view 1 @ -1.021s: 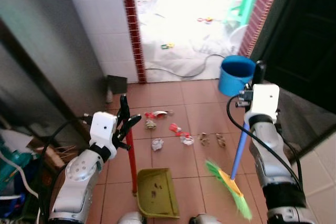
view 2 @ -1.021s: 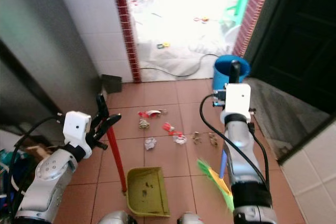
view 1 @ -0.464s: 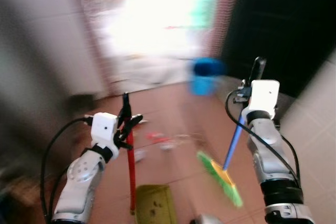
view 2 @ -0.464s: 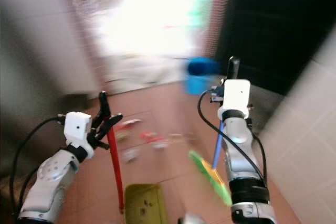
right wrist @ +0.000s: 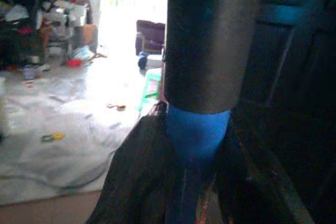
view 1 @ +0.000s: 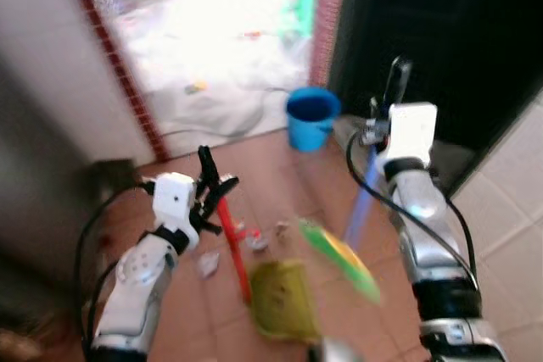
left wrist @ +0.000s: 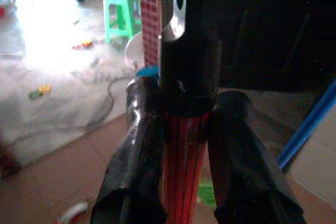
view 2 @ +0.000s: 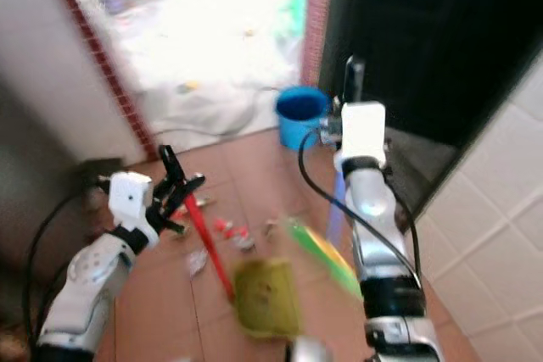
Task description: Sweep floor
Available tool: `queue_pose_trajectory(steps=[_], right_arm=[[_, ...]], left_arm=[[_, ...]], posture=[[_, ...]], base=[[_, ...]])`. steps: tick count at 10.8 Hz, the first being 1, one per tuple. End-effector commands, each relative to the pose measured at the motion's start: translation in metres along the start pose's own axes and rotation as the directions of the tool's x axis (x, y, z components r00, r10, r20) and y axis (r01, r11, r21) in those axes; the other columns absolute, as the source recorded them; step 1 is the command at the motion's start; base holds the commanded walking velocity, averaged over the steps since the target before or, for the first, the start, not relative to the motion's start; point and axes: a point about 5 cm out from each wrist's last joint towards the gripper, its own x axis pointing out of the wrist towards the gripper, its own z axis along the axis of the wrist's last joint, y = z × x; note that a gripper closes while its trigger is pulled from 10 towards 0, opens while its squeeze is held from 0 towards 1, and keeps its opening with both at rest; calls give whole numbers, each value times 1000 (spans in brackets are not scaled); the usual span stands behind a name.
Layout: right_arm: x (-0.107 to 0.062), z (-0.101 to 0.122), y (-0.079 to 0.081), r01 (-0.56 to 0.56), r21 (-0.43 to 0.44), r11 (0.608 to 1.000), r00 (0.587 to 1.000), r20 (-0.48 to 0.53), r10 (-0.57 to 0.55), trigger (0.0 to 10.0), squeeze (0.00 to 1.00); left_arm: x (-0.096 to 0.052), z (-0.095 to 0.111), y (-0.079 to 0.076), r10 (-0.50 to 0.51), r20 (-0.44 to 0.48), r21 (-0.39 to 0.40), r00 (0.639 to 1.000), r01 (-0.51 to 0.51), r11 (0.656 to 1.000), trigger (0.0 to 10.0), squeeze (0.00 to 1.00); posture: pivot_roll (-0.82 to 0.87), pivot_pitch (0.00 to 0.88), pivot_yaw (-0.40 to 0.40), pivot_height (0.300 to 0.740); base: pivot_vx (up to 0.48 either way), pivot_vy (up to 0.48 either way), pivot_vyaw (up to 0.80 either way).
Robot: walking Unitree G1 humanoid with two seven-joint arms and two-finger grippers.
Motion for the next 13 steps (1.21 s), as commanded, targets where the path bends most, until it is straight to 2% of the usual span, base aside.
queue_pose_trajectory(steps=[1,3,6,8,10,13], right_arm=[[4,14,-9,26,-49,998,998,63,-23,10000,0],[9,29,-8,26,-67,997,992,123,-18,10000,0],[12,28,-9,22,-79,997,992,122,-12,10000,0],[12,23,-9,30,-83,996,994,106,-21,10000,0],[13,19,-7,25,-72,997,995,94,-18,10000,0],[13,11,-9,46,-92,995,997,61,-40,10000,0]], left_arm=[[1,13,0,1,59,27,998,-2,1000,10000,0],[2,18,0,16,80,36,997,-19,999,10000,0],[5,24,1,31,109,50,994,-36,998,10000,0],[3,29,7,85,140,64,987,-95,993,10000,0],[4,43,12,110,192,127,975,-136,982,10000,0],[5,46,17,165,210,142,964,-197,970,10000,0]], posture=[[-43,0,54,740],[-42,0,47,740],[-41,0,42,740],[-30,0,41,740],[-15,0,42,740],[-7,0,32,740]], base=[[472,0,0],[472,0,0],[475,0,0],[0,0,0],[0,0,0],[0,0,0]])
